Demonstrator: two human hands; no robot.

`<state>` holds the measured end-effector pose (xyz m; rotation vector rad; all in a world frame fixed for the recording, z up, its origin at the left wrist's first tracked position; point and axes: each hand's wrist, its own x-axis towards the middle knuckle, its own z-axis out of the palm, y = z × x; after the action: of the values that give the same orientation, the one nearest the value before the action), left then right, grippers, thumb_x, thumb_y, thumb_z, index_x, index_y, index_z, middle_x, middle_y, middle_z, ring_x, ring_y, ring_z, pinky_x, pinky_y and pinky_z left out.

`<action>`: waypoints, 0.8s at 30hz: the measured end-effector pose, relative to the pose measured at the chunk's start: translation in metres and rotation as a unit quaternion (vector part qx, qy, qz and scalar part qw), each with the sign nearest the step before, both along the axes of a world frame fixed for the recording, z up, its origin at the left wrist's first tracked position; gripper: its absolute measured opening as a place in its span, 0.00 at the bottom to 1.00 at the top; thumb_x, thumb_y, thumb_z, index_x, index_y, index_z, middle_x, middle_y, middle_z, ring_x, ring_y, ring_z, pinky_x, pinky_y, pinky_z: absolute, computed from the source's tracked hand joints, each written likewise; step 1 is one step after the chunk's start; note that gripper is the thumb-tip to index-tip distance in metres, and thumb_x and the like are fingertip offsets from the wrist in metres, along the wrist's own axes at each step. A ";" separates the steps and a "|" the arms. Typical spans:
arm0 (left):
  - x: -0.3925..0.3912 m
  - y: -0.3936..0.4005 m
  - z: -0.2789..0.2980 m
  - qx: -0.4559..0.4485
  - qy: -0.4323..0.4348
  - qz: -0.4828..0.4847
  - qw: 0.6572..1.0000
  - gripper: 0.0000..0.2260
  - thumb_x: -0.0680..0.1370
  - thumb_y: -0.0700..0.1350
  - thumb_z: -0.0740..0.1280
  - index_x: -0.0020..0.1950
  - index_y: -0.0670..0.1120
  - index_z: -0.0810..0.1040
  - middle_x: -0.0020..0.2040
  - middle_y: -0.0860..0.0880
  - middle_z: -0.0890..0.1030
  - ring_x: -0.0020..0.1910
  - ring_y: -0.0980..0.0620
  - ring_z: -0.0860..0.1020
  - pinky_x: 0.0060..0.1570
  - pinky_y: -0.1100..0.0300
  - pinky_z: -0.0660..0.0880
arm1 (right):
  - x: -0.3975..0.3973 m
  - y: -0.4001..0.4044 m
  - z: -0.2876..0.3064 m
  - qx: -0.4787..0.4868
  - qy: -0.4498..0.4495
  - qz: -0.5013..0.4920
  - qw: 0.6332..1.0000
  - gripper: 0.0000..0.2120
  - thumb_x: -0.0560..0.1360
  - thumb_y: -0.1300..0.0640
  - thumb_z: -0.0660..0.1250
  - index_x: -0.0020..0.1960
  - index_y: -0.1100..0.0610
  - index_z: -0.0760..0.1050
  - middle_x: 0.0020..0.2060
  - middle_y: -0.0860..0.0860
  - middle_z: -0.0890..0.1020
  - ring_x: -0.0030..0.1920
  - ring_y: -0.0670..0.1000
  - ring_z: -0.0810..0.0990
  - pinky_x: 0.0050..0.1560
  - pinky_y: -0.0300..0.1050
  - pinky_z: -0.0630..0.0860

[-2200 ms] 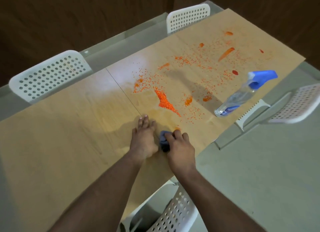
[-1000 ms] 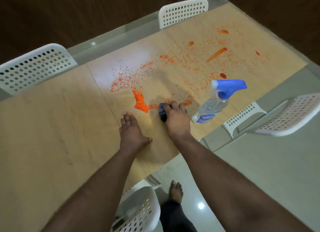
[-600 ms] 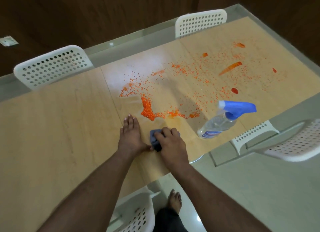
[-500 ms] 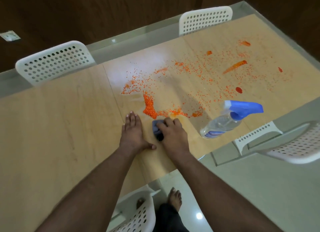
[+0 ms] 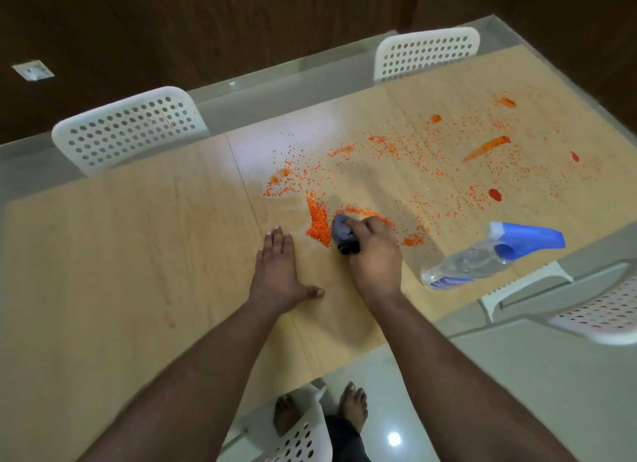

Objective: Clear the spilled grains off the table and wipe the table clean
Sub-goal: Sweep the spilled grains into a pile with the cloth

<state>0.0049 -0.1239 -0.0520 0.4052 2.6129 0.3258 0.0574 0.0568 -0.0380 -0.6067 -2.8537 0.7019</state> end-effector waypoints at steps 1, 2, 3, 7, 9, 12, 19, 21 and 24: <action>-0.008 -0.005 0.000 0.008 0.003 0.009 1.000 0.65 0.67 0.69 0.78 0.86 0.43 0.42 0.86 0.44 0.36 0.85 0.45 0.37 0.83 0.48 0.43 | 0.005 -0.011 0.000 -0.001 -0.013 0.030 0.999 0.28 0.71 0.65 0.67 0.69 0.49 0.78 0.58 0.51 0.77 0.59 0.57 0.72 0.46 0.53 0.77; -0.016 -0.010 0.000 0.012 0.006 0.010 1.000 0.64 0.67 0.69 0.78 0.86 0.43 0.42 0.86 0.44 0.37 0.85 0.45 0.37 0.83 0.48 0.43 | 0.010 -0.022 -0.001 -0.001 -0.030 0.059 0.998 0.27 0.72 0.63 0.68 0.70 0.49 0.77 0.59 0.51 0.76 0.59 0.56 0.71 0.45 0.53 0.78; -0.022 -0.012 0.000 0.011 0.010 0.000 1.000 0.64 0.67 0.69 0.78 0.86 0.43 0.41 0.86 0.44 0.37 0.85 0.45 0.37 0.83 0.47 0.43 | 0.015 -0.033 -0.004 0.005 -0.046 0.084 0.995 0.26 0.72 0.61 0.69 0.69 0.48 0.77 0.60 0.50 0.76 0.60 0.56 0.72 0.44 0.53 0.79; -0.044 -0.019 -0.004 -0.004 0.015 -0.073 0.997 0.65 0.68 0.69 0.77 0.86 0.44 0.37 0.85 0.45 0.34 0.84 0.46 0.35 0.83 0.48 0.41 | 0.014 -0.064 -0.019 0.048 -0.079 0.107 0.990 0.21 0.73 0.56 0.73 0.65 0.50 0.78 0.62 0.51 0.76 0.62 0.58 0.74 0.45 0.52 0.81; -0.049 -0.018 -0.007 0.001 0.006 -0.071 0.997 0.68 0.65 0.69 0.79 0.85 0.44 0.35 0.84 0.47 0.32 0.84 0.46 0.34 0.83 0.49 0.41 | -0.004 -0.062 -0.015 0.043 -0.085 0.087 0.992 0.24 0.72 0.56 0.74 0.67 0.50 0.78 0.64 0.52 0.76 0.64 0.59 0.73 0.48 0.53 0.81; -0.051 -0.016 -0.009 -0.004 -0.005 -0.064 0.998 0.72 0.62 0.71 0.80 0.85 0.44 0.34 0.84 0.48 0.31 0.84 0.47 0.34 0.83 0.49 0.42 | -0.039 -0.050 -0.010 0.052 -0.086 0.038 0.994 0.21 0.77 0.59 0.67 0.69 0.49 0.77 0.63 0.53 0.76 0.62 0.59 0.72 0.48 0.53 0.78; -0.051 -0.019 -0.008 -0.010 -0.006 -0.061 0.998 0.71 0.63 0.72 0.78 0.84 0.45 0.32 0.84 0.49 0.30 0.84 0.47 0.33 0.83 0.49 0.42 | -0.083 -0.013 0.001 0.039 -0.077 -0.089 0.992 0.23 0.78 0.64 0.62 0.71 0.51 0.77 0.58 0.54 0.76 0.60 0.59 0.72 0.42 0.51 0.74; -0.051 -0.020 -0.007 -0.002 0.002 -0.059 0.998 0.69 0.65 0.72 0.77 0.85 0.46 0.34 0.84 0.49 0.31 0.84 0.48 0.34 0.83 0.49 0.42 | -0.075 -0.017 0.006 0.037 -0.058 -0.100 0.993 0.23 0.77 0.65 0.63 0.70 0.52 0.77 0.58 0.53 0.76 0.60 0.59 0.73 0.45 0.53 0.77; -0.058 -0.025 -0.003 0.039 0.014 -0.038 0.998 0.62 0.69 0.68 0.77 0.86 0.44 0.42 0.86 0.48 0.40 0.85 0.49 0.41 0.84 0.52 0.47 | -0.055 -0.044 0.009 0.006 -0.043 -0.031 0.999 0.27 0.73 0.64 0.66 0.71 0.50 0.77 0.59 0.52 0.77 0.60 0.58 0.72 0.52 0.54 0.77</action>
<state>-0.0528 -0.1484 -0.0552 0.5382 2.6107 0.4010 0.0023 0.0132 -0.0289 -0.7368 -2.8997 0.6656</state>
